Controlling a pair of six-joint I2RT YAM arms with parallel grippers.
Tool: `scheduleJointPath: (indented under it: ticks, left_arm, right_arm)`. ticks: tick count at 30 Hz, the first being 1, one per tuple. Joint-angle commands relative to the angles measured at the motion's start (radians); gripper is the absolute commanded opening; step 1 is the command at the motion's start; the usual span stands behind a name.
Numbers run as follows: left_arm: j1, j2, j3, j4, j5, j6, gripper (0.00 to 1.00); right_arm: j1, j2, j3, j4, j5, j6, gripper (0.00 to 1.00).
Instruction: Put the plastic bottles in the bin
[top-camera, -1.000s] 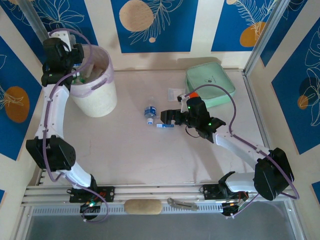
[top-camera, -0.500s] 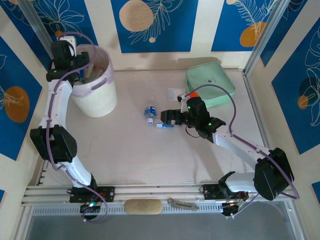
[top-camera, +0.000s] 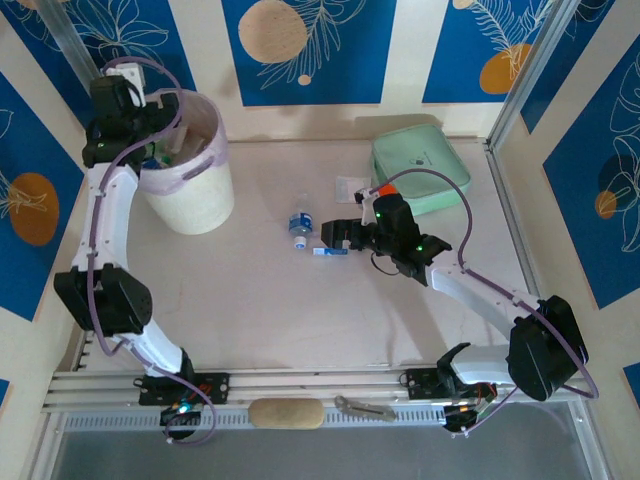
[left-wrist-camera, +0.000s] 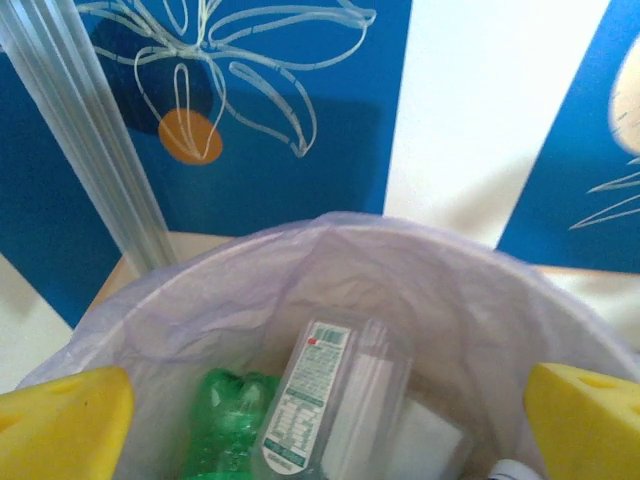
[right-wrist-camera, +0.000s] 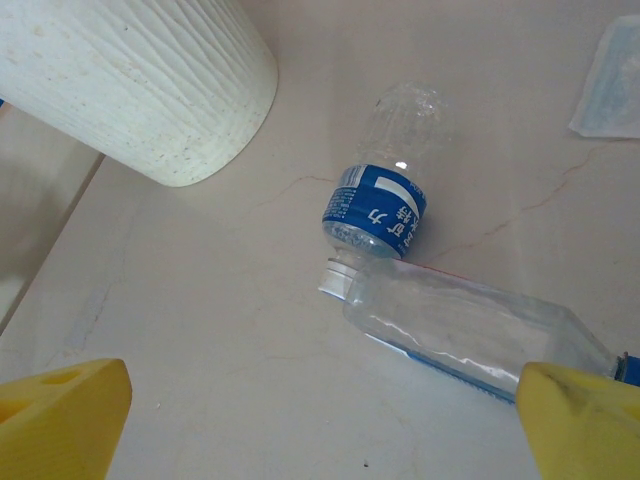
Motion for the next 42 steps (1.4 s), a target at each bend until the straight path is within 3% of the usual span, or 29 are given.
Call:
scheduleJointPath:
  ticks: [1, 6, 12, 21, 27, 31, 36, 42]
  left_arm:
    - [0.002, -0.096, -0.041, 0.056, 0.088, -0.087, 1.00]
    - [-0.028, -0.179, -0.128, 0.132, 0.147, -0.160, 1.00]
    - [-0.124, -0.238, -0.209, 0.147, 0.186, -0.194, 1.00]
    - [-0.370, -0.330, -0.429, 0.198, 0.067, -0.169, 1.00]
    - [-0.491, -0.287, -0.546, 0.223, 0.076, -0.279, 0.99]
    - [-0.567, -0.242, -0.621, 0.220, 0.020, -0.310, 1.00]
    - [-0.618, -0.189, -0.755, 0.316, 0.004, -0.418, 1.00]
    - [-0.671, -0.095, -0.799, 0.336, -0.064, -0.468, 1.00]
  right_arm:
    - [0.004, -0.027, -0.003, -0.006, -0.003, 0.007, 0.99]
    - [0.004, -0.024, 0.006, -0.016, 0.002, 0.003, 0.99]
    - [0.004, -0.008, 0.021, -0.012, 0.000, 0.009, 0.99]
    - [0.001, 0.021, 0.038, -0.027, 0.042, 0.032, 0.99]
    - [-0.032, 0.033, 0.029, -0.035, 0.087, 0.081, 0.99]
    - [-0.061, 0.030, 0.019, -0.047, 0.092, 0.100, 0.99]
    - [-0.098, 0.010, -0.002, -0.062, 0.095, 0.109, 0.99]
    - [-0.131, -0.013, -0.026, -0.063, 0.078, 0.132, 0.99]
